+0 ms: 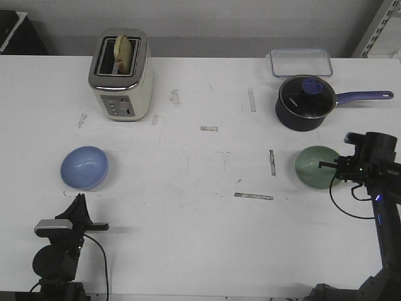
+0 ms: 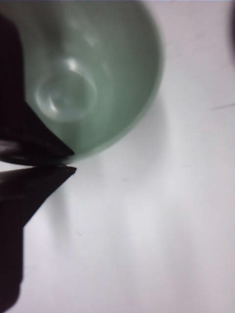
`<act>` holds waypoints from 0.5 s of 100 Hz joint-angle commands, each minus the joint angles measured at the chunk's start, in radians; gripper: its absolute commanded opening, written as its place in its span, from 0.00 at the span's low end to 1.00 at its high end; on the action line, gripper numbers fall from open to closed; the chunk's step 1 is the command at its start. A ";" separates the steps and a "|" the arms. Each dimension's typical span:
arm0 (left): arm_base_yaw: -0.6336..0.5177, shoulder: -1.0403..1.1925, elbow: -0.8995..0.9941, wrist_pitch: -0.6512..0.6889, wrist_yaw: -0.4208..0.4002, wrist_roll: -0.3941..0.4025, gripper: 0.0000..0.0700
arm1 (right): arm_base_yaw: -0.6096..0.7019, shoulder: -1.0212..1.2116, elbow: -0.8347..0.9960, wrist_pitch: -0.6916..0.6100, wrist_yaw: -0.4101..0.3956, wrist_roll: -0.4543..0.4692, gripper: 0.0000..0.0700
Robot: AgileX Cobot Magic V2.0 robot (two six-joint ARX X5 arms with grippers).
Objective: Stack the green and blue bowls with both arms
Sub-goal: 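Carry the green bowl toward the table center and set it down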
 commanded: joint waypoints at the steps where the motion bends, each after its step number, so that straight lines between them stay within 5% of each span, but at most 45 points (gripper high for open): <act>1: 0.000 -0.002 -0.021 0.011 0.000 0.002 0.00 | 0.018 -0.040 0.071 0.005 -0.038 -0.008 0.00; 16: 0.000 -0.002 -0.021 0.012 0.000 0.002 0.00 | 0.126 -0.096 0.157 -0.014 -0.127 0.018 0.00; 50: 0.000 -0.002 -0.021 0.013 0.000 0.002 0.00 | 0.641 -0.048 0.187 -0.016 -0.133 0.069 0.00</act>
